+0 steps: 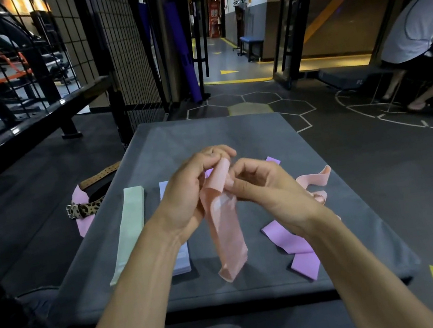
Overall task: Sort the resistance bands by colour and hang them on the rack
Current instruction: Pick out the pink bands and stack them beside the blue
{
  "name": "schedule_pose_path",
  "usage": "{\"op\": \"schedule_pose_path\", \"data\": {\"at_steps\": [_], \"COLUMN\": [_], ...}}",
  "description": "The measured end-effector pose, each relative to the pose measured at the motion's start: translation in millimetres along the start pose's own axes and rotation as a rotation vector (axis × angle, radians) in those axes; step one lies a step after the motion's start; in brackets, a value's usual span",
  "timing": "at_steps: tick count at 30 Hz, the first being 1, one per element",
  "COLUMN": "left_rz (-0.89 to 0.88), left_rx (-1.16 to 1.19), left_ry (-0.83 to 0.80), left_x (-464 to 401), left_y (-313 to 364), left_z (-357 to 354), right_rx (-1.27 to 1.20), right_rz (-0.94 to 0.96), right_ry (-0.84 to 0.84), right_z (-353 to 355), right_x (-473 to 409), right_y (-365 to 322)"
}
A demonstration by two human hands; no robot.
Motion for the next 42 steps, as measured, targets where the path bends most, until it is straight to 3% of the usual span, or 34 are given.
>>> {"op": "schedule_pose_path", "data": {"at_steps": [4,9,13,17,22,28,32,35,42], "left_rz": [-0.115,-0.3,-0.388,-0.48,-0.461,-0.426,-0.349,-0.274,0.056], "left_rx": [-0.065,-0.44,-0.558,-0.492,-0.409,-0.242,-0.173,-0.229,-0.626], "left_ry": [0.111,0.053,0.119,0.201,0.266,0.621,0.755,0.791,0.583], "left_x": [0,6,6,3,2,2,3,4,10], "left_y": [7,18,17,20,21,26,23,15,-10], "left_z": [6,14,12,8,7,40,71,86,111], "right_rx": [-0.074,-0.036,-0.009,0.049,0.174,0.252,0.233,0.141,-0.055], "right_rz": [0.051,0.084,0.078,-0.033,-0.255,-0.469,-0.565,-0.621,-0.547], "right_ry": [0.122,0.196,0.207,0.02,-0.201,-0.313,-0.249,-0.09,0.486], "right_z": [5,10,14,14,10,11,31,57,107], "right_x": [-3,-2,0,3,9,19,24,23,16], "right_y": [-2,-2,1,8,33,60,66,76,82]}}
Point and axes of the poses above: each hand's wrist, its own x-axis away from the middle knuckle, its own z-axis out of the back of the hand, y = z × x, the point moved 2 cm from there along -x, towards the middle knuckle, and after that the axes turned 4 degrees about -z, right-handed, at the moved point
